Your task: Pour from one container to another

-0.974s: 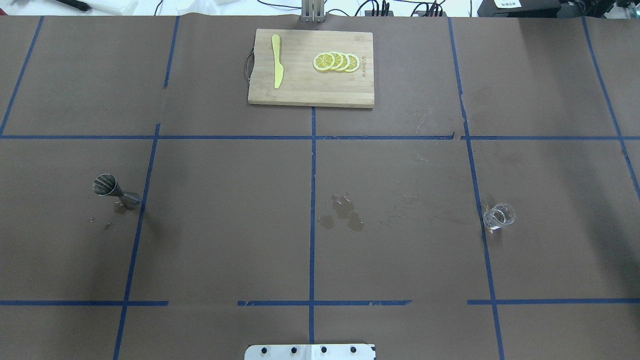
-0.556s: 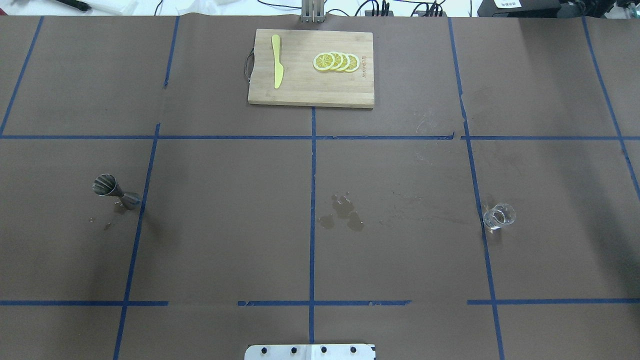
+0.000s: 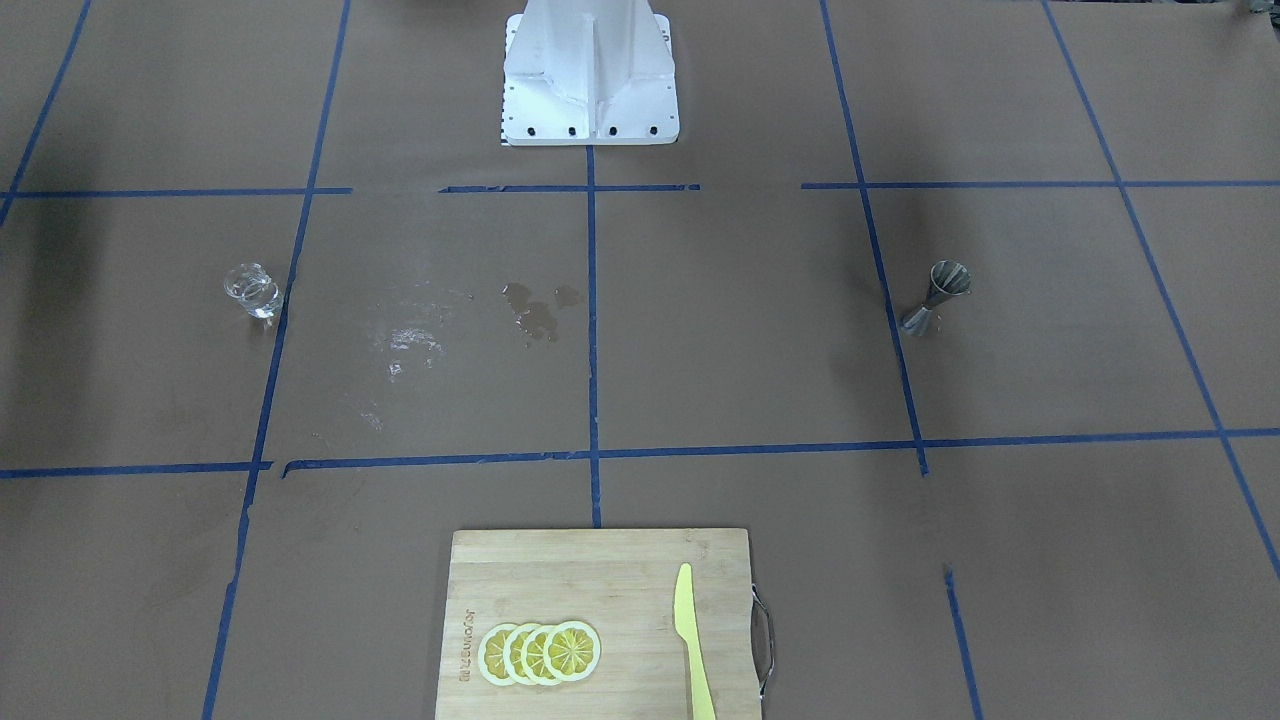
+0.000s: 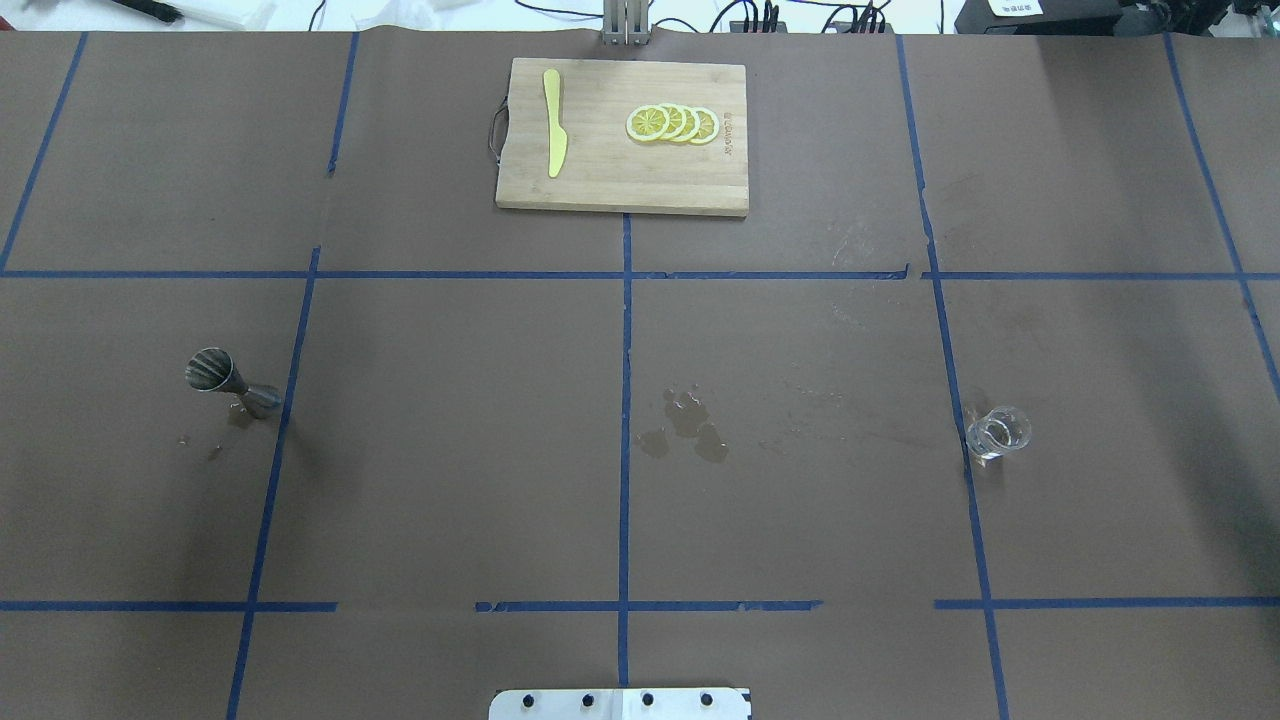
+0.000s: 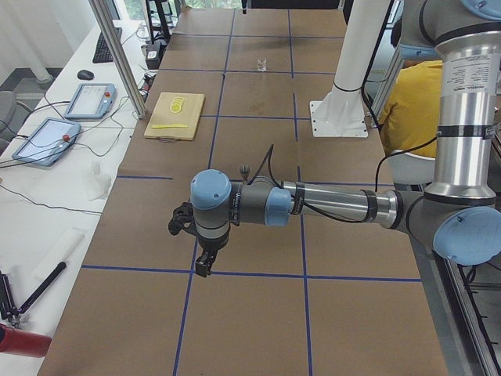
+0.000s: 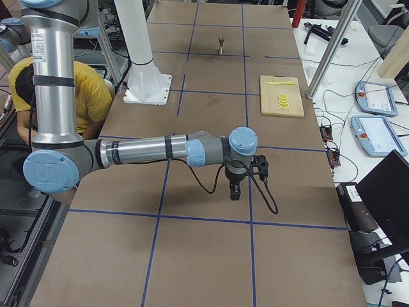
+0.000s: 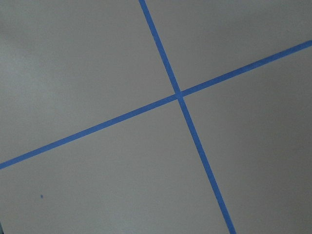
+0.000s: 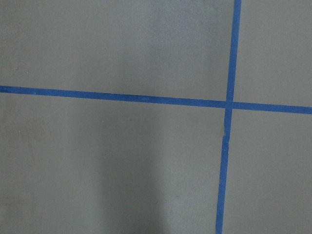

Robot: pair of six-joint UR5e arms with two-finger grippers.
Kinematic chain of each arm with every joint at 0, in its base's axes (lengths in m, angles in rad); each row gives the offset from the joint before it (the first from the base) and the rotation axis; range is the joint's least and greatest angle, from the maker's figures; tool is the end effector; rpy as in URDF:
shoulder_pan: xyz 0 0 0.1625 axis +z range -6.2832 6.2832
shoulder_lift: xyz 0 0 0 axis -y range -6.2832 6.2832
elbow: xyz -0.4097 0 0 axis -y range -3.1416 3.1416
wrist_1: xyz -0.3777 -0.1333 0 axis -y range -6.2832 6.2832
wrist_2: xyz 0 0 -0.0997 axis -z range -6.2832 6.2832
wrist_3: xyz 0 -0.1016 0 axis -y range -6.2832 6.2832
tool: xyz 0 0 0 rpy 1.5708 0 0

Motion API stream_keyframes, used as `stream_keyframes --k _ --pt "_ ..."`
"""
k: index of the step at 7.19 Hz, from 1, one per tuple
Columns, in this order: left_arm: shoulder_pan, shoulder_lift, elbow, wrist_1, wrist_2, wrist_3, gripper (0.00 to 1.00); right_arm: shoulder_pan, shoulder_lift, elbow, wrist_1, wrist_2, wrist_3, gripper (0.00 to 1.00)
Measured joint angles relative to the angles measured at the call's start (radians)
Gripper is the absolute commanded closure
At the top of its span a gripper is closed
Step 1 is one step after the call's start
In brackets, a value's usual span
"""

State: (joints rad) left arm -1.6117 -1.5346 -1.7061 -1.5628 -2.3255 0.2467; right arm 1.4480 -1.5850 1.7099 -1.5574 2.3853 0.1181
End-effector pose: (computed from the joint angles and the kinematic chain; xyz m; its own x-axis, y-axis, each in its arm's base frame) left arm -0.0827 -0.4640 0.5992 0.7182 0.2745 -0.6394 -0.1389 0.9570 0.2548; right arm 0.0005 -0.4810 0.5804 0.6784 -0.0665 0.7317 0.0417 0.9978 0.0520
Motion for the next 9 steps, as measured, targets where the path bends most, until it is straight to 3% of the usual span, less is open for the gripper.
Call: stream_keyframes --k 5,9 --pt "-0.001 0.002 -0.018 -0.01 -0.125 -0.293 0.0 0.0 0.002 0.001 -0.001 0.009 0.0 0.0" --pt "0.001 0.002 -0.042 -0.035 -0.128 -0.352 0.0 0.0 0.006 0.008 -0.001 0.011 0.001 0.0"
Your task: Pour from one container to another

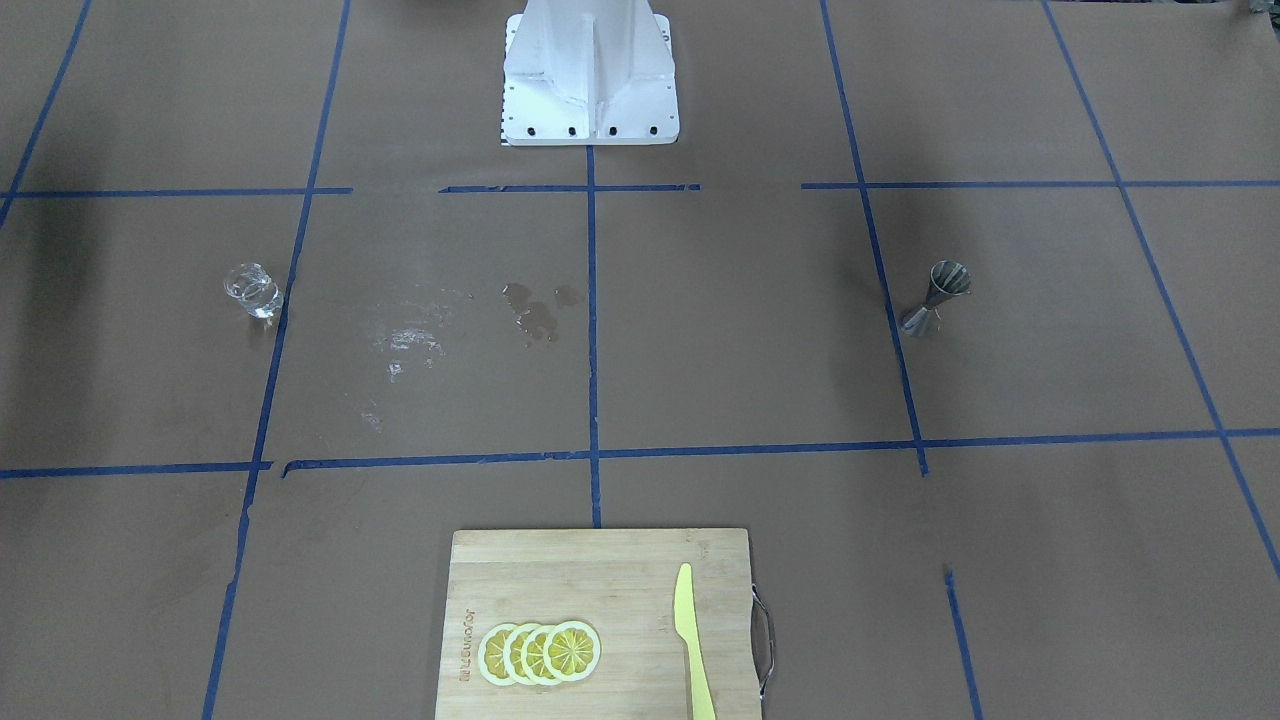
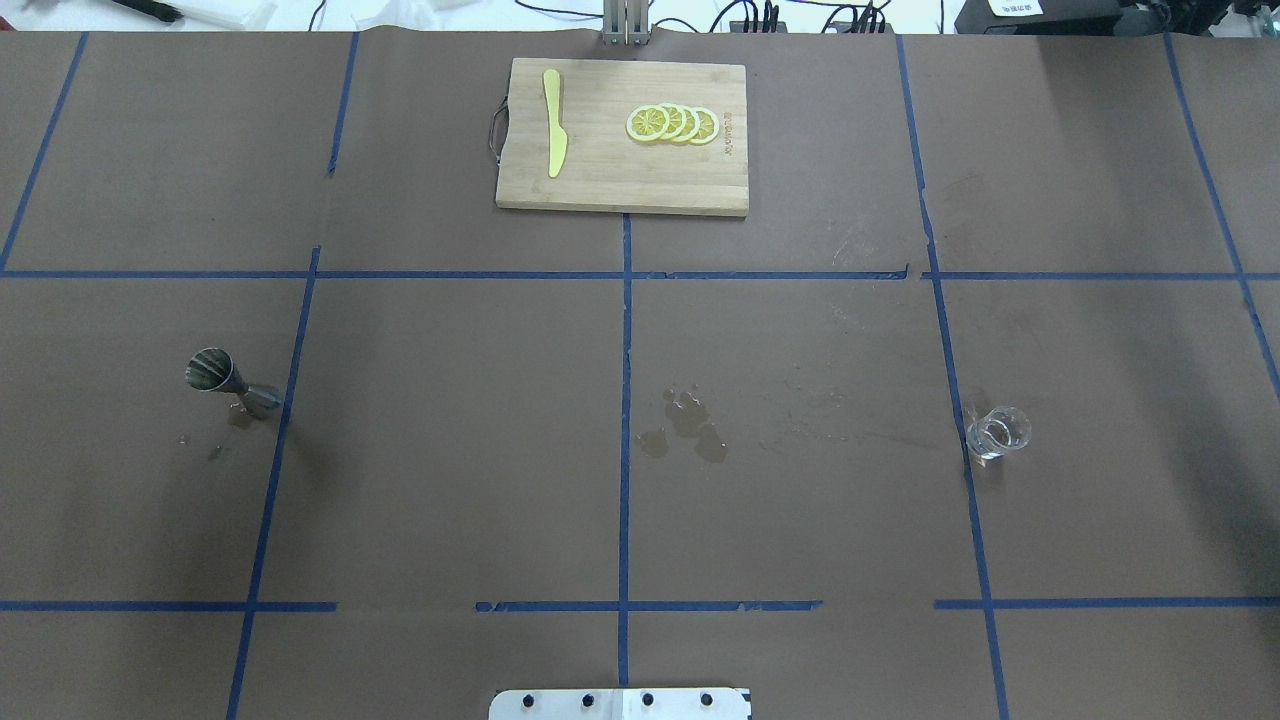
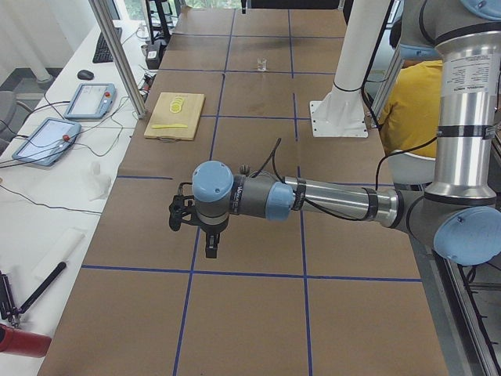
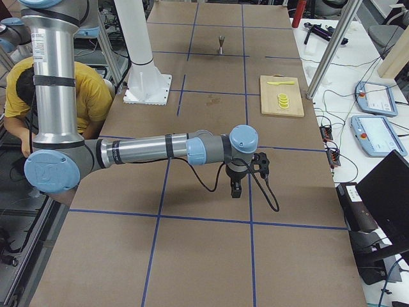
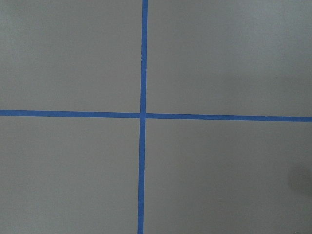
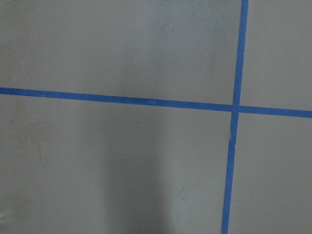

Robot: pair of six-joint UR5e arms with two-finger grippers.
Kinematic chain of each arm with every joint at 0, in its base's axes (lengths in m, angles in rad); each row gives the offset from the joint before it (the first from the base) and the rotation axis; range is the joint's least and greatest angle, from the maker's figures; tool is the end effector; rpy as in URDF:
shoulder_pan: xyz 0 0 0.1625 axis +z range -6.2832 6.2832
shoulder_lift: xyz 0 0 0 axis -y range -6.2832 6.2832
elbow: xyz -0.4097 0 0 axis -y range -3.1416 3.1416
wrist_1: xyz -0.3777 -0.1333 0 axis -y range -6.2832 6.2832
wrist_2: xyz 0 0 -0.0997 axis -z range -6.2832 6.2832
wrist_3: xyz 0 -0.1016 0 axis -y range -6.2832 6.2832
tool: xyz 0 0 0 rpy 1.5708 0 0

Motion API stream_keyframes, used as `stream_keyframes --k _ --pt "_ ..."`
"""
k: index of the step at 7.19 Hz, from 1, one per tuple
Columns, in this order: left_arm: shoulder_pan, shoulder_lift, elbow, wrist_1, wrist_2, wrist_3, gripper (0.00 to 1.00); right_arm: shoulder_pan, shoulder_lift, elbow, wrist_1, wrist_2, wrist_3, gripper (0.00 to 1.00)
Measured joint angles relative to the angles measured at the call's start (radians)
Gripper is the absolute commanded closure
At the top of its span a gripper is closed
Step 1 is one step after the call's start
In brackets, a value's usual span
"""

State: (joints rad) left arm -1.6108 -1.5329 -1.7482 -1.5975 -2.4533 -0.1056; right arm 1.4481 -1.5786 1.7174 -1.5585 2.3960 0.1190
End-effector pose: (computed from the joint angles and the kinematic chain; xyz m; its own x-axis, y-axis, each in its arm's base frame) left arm -0.0735 -0.4649 0.5665 0.6321 -0.0022 -0.7749 0.1067 0.9907 0.0842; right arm -0.0005 -0.4834 0.5731 0.6695 -0.0749 0.7390 0.0418 0.9971 0.0632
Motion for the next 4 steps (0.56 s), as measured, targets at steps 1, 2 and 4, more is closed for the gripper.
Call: stream_keyframes --k 1,2,4 --pt "0.0 0.0 -0.021 -0.002 -0.002 -0.004 0.0 0.0 0.0 0.0 0.0 0.0 0.0 0.0" --pt "0.002 0.0 -0.055 -0.003 -0.004 -0.008 0.0 0.0 -0.001 0.001 -0.001 0.0 0.001 0.0" --pt "0.037 0.0 -0.134 -0.035 -0.003 -0.016 0.0 0.0 -0.003 0.001 -0.001 0.001 0.001 0.0"
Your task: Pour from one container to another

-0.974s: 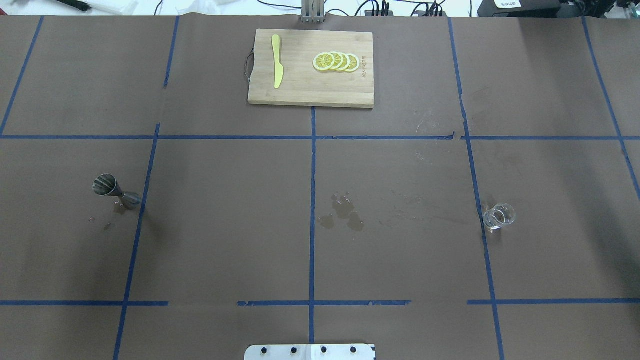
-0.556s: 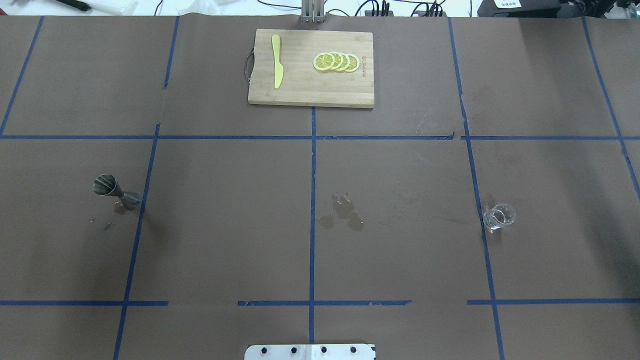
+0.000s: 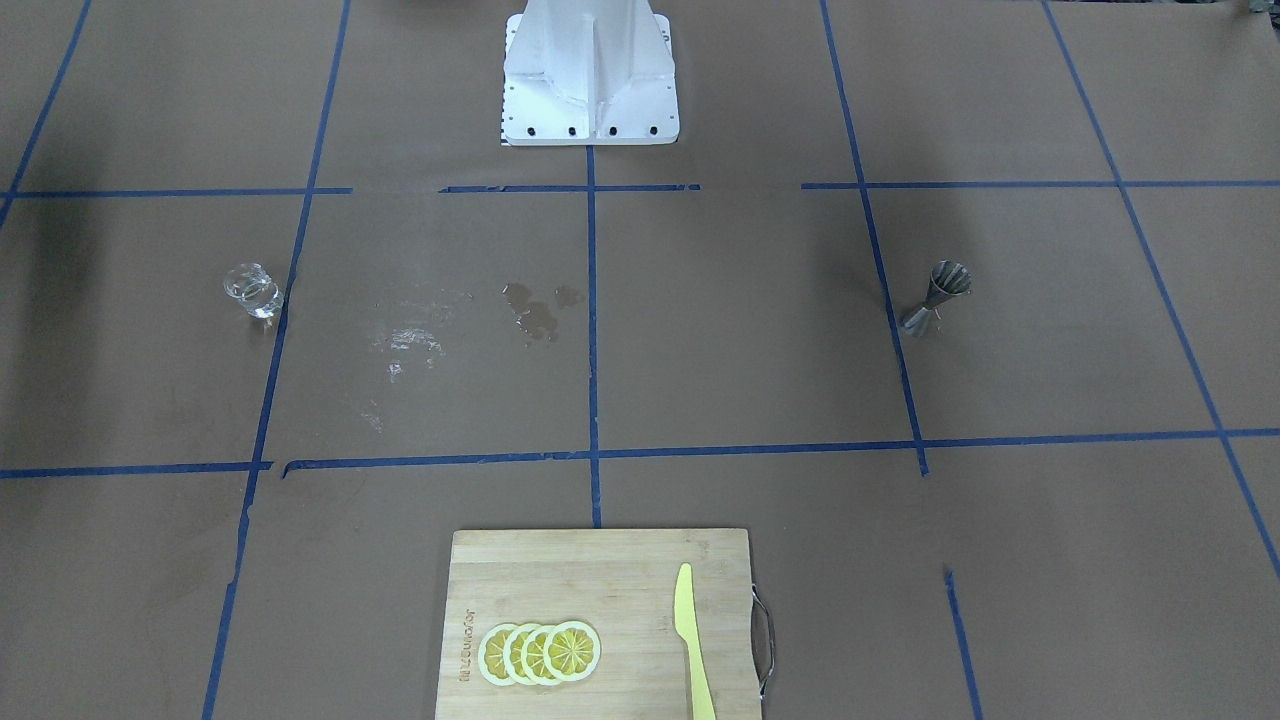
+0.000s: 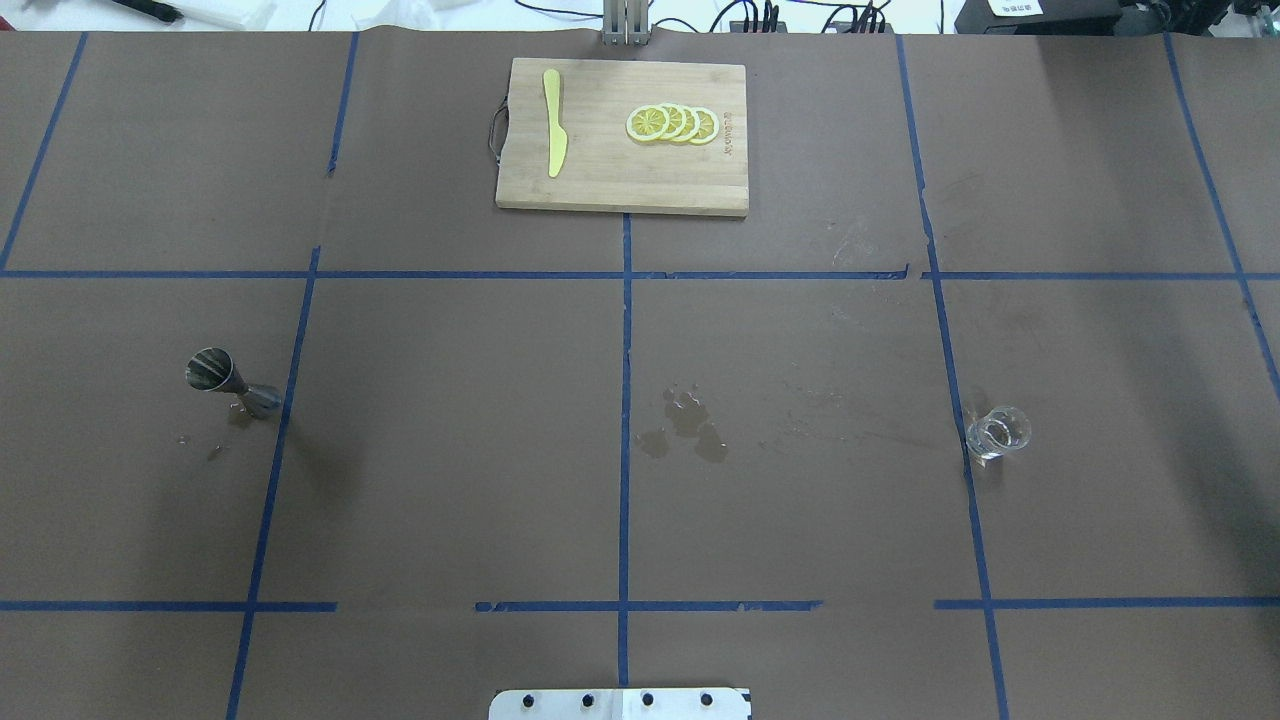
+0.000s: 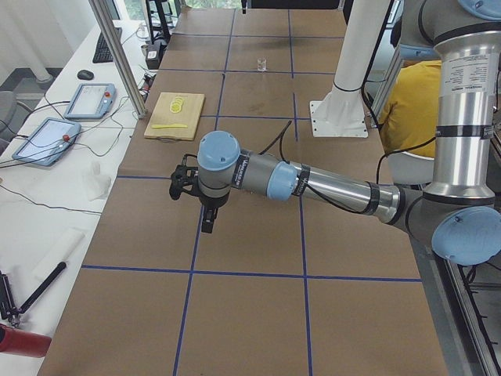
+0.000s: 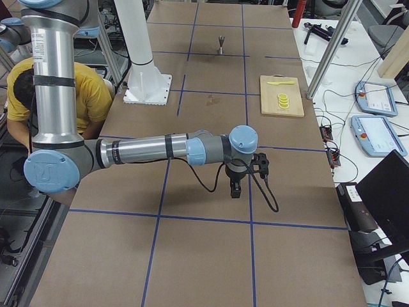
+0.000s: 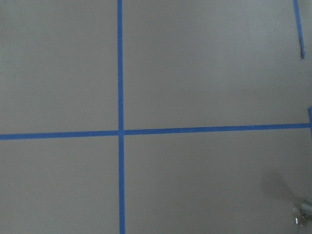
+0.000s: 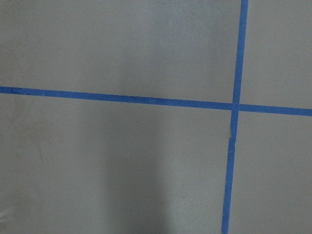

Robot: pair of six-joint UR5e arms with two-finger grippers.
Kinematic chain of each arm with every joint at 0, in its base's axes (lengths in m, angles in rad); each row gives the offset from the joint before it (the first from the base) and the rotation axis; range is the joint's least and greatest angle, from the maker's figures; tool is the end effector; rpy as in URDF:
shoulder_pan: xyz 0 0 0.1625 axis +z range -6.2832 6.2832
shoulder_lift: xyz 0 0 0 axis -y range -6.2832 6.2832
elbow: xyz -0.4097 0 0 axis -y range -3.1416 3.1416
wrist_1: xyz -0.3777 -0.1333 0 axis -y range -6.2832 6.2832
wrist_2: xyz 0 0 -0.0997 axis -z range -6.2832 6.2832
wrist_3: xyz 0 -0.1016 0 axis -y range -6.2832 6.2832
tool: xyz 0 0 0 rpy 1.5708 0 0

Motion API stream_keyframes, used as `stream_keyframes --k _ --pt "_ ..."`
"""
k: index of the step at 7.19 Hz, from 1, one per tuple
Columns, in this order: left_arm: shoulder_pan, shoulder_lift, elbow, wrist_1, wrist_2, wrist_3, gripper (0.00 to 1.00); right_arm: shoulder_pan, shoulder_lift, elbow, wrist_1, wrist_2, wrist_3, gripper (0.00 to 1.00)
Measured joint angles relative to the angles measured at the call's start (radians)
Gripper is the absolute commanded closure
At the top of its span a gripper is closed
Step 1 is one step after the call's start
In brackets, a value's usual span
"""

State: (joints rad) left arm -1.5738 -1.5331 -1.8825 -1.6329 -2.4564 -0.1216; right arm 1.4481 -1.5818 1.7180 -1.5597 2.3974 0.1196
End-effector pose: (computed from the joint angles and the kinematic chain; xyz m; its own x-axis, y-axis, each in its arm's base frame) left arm -0.0560 -0.4633 0.4975 0.6286 0.1371 -0.7656 0.0797 0.9678 0.2387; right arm -0.0004 -0.4820 0.5743 0.6688 -0.0716 0.7400 0.0416 0.9974 0.0589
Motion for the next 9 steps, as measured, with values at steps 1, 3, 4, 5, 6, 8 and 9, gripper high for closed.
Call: stream_keyframes --k 1,3,4,5,6,8,9 --pt "0.029 0.002 -0.036 -0.024 0.002 -0.003 0.0 0.0 0.0 0.0 0.0 0.0 0.0 0.0" --pt "0.067 0.014 -0.069 -0.126 0.001 -0.005 0.0 0.0 0.001 0.001 0.0 0.004 0.0 0.0" --pt "0.092 0.027 -0.06 -0.225 0.001 -0.044 0.0 0.0 0.002 0.001 0.0 0.004 0.0 0.0" --pt "0.148 0.031 -0.056 -0.324 0.005 -0.169 0.0 0.0 0.002 0.001 0.0 0.005 0.0 0.0" --pt "0.251 0.029 -0.06 -0.465 0.052 -0.364 0.0 0.0 0.003 0.001 0.0 0.005 0.0 0.0" --pt "0.465 0.052 -0.099 -0.709 0.281 -0.571 0.01 0.0 0.005 0.007 0.002 0.004 0.002 0.0" --pt "0.566 0.065 -0.124 -0.745 0.449 -0.652 0.01 0.0 0.004 0.018 0.002 0.003 0.004 0.0"
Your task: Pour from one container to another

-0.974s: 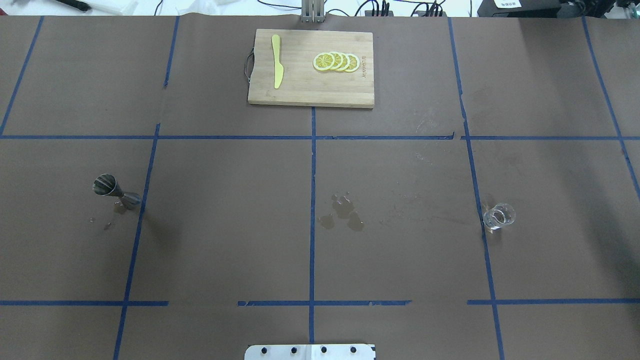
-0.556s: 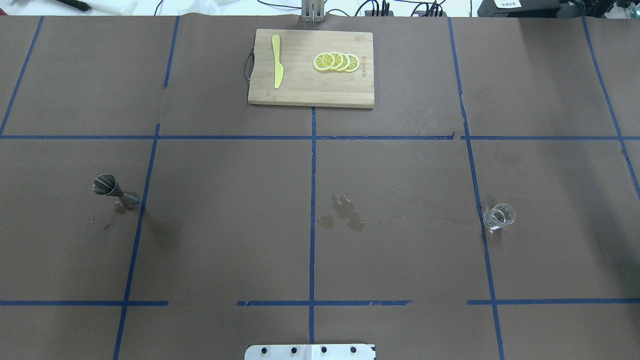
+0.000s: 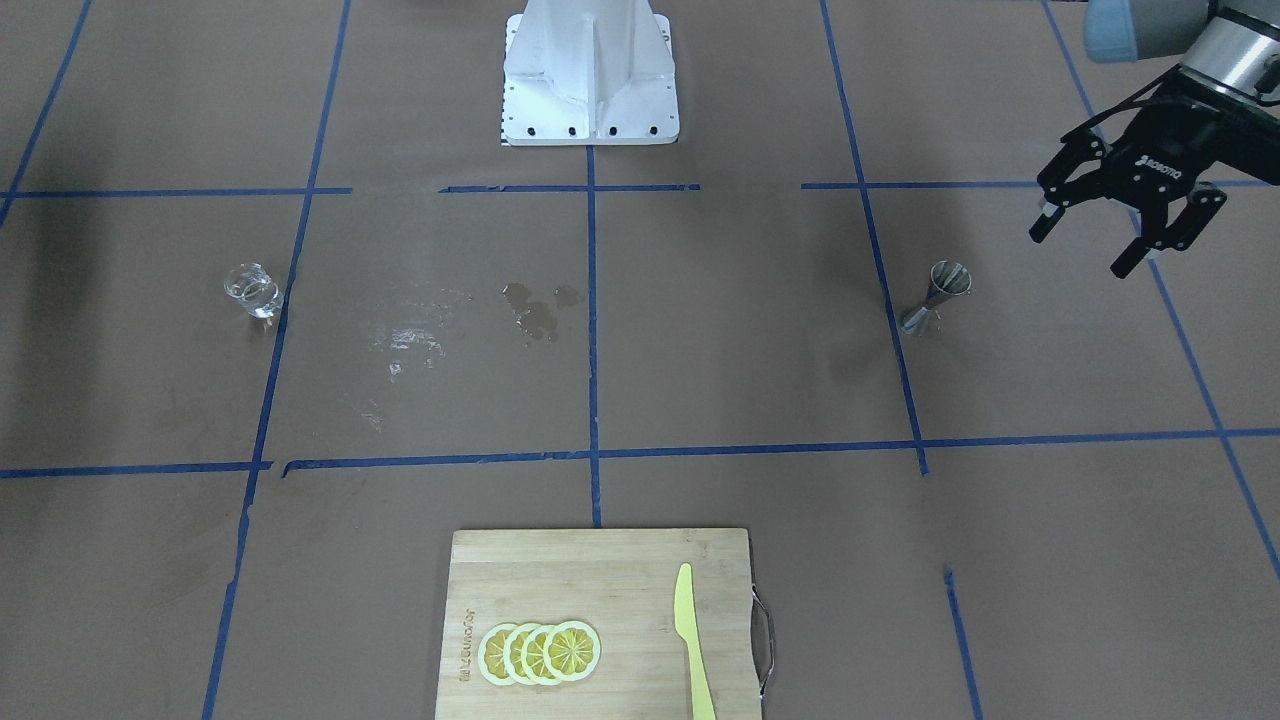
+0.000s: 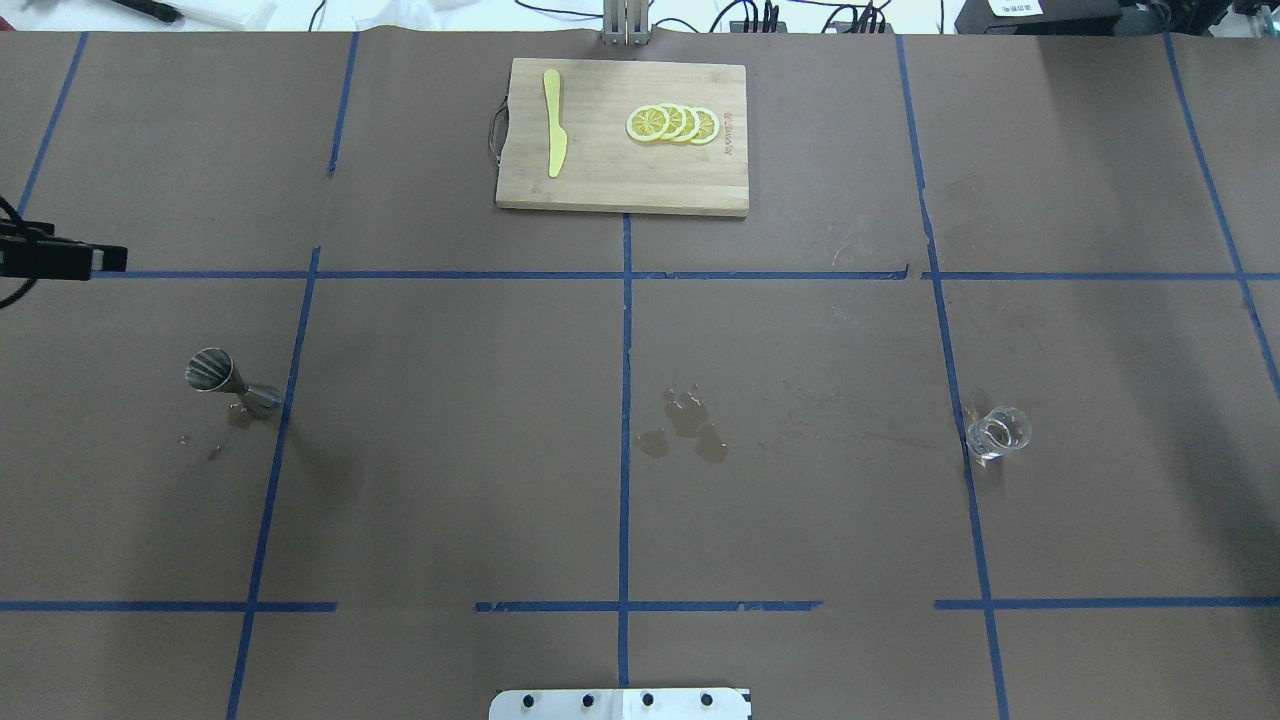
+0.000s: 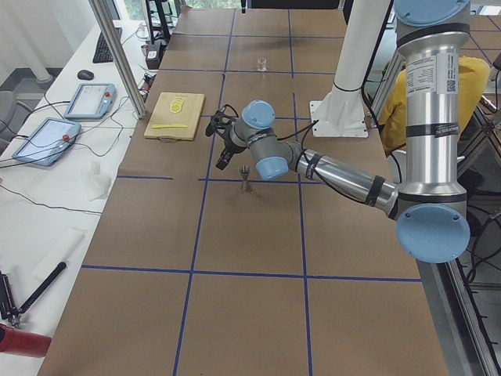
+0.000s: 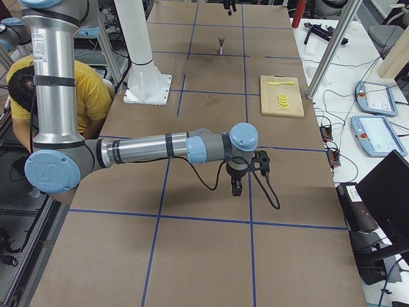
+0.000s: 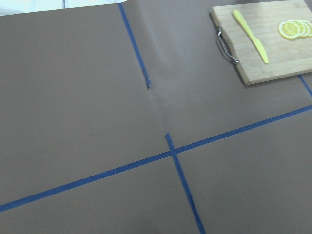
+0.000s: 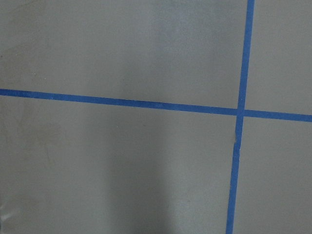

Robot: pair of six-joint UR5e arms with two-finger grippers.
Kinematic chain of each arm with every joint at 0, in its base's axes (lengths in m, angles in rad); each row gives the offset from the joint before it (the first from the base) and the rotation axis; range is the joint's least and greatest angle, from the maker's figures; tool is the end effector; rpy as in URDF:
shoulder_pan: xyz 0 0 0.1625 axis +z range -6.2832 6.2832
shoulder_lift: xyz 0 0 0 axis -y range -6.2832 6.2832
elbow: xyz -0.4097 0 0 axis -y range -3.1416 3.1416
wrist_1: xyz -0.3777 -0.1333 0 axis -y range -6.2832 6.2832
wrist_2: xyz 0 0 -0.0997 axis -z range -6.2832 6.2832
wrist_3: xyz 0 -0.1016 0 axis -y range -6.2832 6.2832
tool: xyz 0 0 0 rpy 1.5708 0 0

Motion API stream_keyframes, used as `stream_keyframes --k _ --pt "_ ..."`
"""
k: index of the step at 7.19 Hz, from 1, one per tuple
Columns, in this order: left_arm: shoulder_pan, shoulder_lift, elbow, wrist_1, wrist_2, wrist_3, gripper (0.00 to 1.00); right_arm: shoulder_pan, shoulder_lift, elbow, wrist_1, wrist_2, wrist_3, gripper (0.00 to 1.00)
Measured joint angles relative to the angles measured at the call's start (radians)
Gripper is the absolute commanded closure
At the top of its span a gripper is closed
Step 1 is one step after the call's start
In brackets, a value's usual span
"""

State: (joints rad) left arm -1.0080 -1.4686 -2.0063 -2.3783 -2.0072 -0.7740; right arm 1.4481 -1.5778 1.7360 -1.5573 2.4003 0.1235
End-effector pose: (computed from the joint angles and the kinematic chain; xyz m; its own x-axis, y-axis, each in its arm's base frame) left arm 0.1585 -0.4207 0.3942 0.5570 0.3317 -0.7614 0.2334 0.8173 0.5269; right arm -0.0008 -0.4836 0.5632 0.6646 -0.0857 0.7423 0.0390 0.9960 0.0800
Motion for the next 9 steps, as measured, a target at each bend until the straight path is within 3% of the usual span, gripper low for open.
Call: stream_keyframes --k 2,4,9 --pt "0.258 0.057 -0.038 -0.018 0.424 -0.196 0.01 0.0 -0.01 0.035 0.001 -0.004 -0.001 0.0" --pt "0.466 0.107 -0.051 -0.021 0.747 -0.393 0.01 -0.001 -0.016 0.05 0.037 -0.007 0.001 0.0" --pt "0.769 0.17 -0.024 -0.017 1.273 -0.625 0.01 -0.003 -0.049 0.045 0.194 -0.005 0.009 0.0"
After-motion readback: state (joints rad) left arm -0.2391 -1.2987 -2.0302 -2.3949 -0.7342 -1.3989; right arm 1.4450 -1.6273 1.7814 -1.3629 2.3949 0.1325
